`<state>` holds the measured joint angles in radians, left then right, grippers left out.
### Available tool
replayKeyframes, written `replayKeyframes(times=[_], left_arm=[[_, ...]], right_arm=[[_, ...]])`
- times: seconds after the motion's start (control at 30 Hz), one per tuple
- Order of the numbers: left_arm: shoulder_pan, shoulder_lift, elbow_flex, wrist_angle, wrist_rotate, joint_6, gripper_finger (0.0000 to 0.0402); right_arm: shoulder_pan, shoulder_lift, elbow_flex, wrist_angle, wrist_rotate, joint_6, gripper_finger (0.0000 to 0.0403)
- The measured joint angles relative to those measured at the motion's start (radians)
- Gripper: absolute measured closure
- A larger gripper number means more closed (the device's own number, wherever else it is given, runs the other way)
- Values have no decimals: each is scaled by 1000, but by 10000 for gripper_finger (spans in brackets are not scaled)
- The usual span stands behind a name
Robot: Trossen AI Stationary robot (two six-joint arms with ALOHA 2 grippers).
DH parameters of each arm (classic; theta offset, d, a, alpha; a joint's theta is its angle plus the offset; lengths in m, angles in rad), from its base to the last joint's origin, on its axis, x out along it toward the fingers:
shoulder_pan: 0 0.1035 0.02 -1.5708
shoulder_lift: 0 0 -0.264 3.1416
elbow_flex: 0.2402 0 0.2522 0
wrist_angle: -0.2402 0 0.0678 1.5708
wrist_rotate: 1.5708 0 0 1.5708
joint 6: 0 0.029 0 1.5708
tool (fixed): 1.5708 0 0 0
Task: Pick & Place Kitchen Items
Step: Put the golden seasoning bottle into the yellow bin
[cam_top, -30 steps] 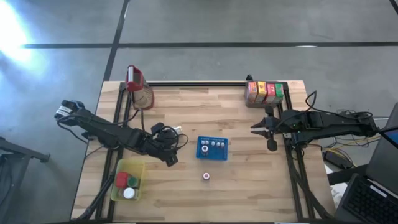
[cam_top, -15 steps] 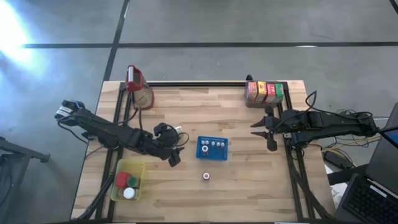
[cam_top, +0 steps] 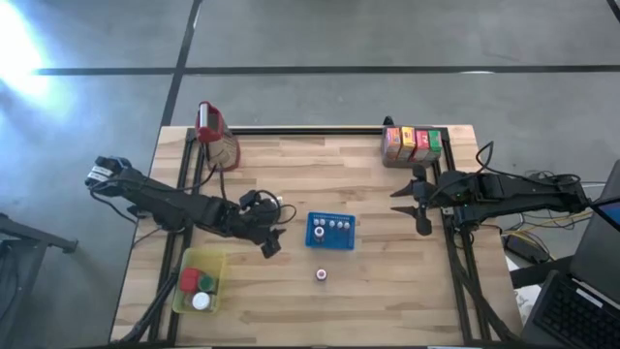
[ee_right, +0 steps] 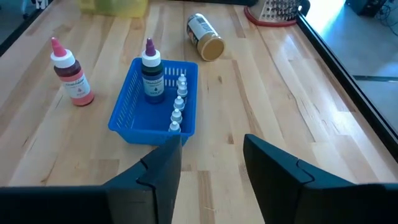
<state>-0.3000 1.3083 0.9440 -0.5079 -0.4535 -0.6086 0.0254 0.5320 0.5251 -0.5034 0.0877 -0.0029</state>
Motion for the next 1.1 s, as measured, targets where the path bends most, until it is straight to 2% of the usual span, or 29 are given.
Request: replayKeyframes(times=[0.07, 0.23, 0.47, 0.6, 0.7, 0.8, 0.97, 1.1], left_arm=[[2, 0, 0, 1, -3, 53, 170], [4, 0, 0, -1, -19, 72, 164], [8, 0, 0, -59, -19, 84, 75], [8, 0, 0, -69, -7, 29, 42], [11, 0, 0, -79, 74, 41, 37], [32, 2, 0, -82, 99, 24, 39], [137, 6, 0, -179, 192, 14, 40], [232, 27, 0, -235, 228, 98, 41]], right_arm=[[0, 0, 0, 0, 0, 0, 226], [0, 0, 0, 0, 0, 0, 213], [0, 0, 0, 0, 0, 0, 199], [1, 0, 0, 0, 0, 0, 193], [0, 0, 0, 0, 0, 0, 188], [0, 0, 0, 0, 0, 0, 184], [0, 0, 0, 0, 0, 0, 175], [0, 0, 0, 0, 0, 0, 166]])
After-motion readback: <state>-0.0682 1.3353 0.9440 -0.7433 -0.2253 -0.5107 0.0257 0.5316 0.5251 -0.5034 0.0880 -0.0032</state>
